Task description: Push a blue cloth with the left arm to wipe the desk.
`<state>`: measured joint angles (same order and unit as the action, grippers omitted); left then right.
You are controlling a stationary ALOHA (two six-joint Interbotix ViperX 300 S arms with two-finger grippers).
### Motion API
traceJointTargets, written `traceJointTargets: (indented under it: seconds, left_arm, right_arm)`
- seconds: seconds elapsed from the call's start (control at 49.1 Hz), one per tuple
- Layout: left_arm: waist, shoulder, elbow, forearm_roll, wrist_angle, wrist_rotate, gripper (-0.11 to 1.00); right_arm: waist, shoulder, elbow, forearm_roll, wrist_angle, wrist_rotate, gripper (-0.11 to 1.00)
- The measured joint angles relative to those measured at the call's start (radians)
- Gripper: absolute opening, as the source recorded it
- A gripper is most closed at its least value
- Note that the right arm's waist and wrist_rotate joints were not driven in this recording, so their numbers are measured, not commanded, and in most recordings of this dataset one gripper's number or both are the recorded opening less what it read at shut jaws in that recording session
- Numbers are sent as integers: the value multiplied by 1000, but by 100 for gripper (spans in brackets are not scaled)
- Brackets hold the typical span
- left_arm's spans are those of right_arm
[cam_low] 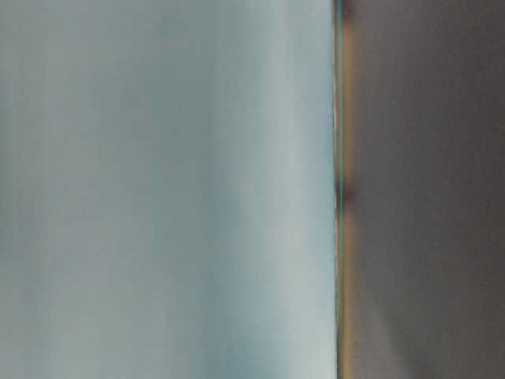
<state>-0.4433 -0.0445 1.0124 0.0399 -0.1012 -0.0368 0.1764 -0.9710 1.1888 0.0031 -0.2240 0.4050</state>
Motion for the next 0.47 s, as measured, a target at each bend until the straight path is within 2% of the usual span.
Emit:
traceJointTargets:
  seconds: [0.469]
  left_arm:
    - [0,-172,14,0,40,0,85]
  right_arm:
    - [0,0,0,0,0,0,0]
